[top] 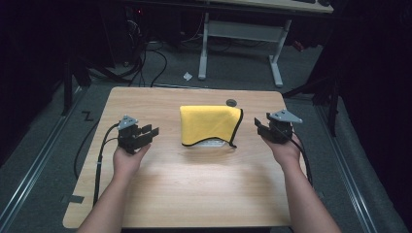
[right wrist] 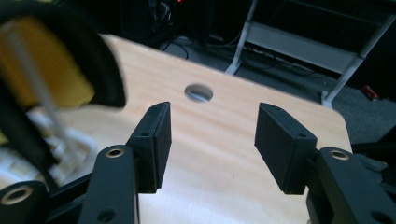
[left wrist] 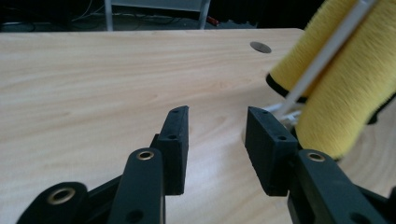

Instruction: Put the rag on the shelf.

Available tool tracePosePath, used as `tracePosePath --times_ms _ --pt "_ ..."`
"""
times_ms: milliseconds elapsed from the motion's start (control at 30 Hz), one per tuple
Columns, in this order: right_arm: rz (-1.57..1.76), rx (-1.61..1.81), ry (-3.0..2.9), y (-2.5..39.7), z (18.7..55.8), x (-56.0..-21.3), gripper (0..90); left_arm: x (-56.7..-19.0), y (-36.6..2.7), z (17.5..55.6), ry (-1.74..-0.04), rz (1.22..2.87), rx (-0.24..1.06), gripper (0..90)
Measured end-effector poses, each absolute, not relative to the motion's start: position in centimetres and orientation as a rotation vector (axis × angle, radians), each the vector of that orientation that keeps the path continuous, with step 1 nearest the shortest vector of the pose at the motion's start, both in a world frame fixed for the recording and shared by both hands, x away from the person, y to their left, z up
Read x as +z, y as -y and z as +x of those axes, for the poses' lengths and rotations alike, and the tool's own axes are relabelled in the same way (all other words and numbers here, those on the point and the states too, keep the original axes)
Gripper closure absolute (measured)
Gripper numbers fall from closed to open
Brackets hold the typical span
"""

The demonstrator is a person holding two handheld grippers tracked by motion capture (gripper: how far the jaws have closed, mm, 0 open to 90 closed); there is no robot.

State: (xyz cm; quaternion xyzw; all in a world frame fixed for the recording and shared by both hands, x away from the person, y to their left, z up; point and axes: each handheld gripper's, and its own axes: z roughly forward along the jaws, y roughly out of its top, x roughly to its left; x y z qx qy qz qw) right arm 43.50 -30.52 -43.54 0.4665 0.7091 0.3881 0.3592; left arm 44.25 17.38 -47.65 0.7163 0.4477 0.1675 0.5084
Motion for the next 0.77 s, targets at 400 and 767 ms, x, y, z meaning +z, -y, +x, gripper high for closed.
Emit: tracePosePath --times_ms 400,767 --pt "1.143 0.964 -1.93 29.2 35.0 -48.0 46.2 -50.8 -19.7 35.5 -1.087 1.786 0.336 54.4" --pt "1.195 0.996 -1.96 28.7 31.6 -51.4 44.1 -52.1 -17.6 32.6 -1.065 1.857 0.375 52.1"
